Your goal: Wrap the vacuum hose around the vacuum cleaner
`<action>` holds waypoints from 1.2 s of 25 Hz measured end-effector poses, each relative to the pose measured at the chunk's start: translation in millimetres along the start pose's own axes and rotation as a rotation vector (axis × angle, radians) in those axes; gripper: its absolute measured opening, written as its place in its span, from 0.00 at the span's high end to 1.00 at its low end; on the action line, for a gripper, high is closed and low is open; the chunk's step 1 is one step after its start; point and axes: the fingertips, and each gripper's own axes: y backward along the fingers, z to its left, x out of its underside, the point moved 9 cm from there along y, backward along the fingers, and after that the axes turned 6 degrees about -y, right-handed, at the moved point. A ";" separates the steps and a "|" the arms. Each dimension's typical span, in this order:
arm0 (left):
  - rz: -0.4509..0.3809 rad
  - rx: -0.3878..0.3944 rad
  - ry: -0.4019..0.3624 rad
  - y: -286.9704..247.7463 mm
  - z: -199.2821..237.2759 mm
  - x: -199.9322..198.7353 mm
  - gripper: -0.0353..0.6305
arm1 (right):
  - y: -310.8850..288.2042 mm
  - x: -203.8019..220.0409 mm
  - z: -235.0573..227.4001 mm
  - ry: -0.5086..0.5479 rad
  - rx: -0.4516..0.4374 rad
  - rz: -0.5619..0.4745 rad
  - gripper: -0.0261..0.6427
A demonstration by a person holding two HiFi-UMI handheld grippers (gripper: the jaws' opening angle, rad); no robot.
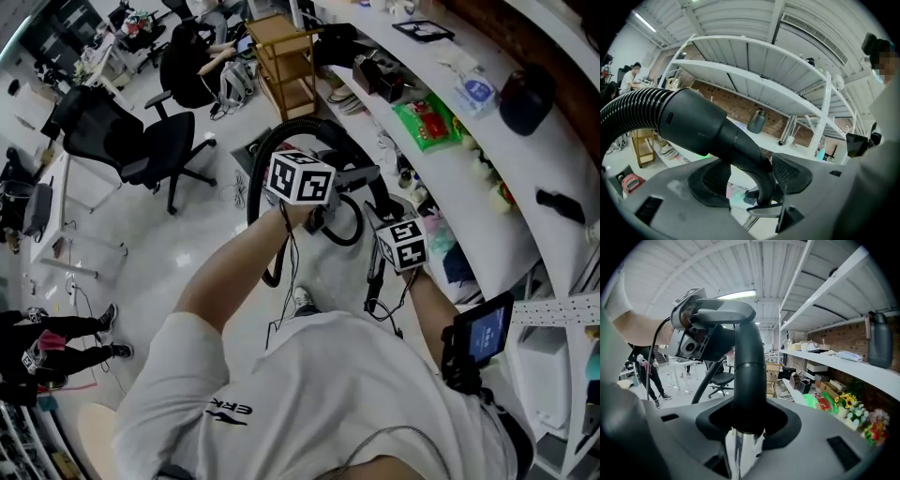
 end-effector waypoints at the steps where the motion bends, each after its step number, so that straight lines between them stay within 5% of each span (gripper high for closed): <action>1: 0.023 0.026 -0.021 -2.1 6.3 -6.9 0.56 | -5.6 -4.3 -0.1 -0.013 0.016 -0.006 0.74; 10: 0.168 0.303 -0.205 -20.7 41.5 -72.2 0.56 | -31.6 -49.0 4.9 -0.129 0.231 -0.116 0.74; 18: 0.184 0.548 -0.373 -43.5 30.1 -128.9 0.56 | -20.4 -86.5 -0.1 -0.192 0.414 -0.237 0.74; 30: 0.216 0.718 -0.406 -115.8 56.2 -168.4 0.56 | -28.4 -107.6 -63.6 -0.229 0.549 -0.264 0.75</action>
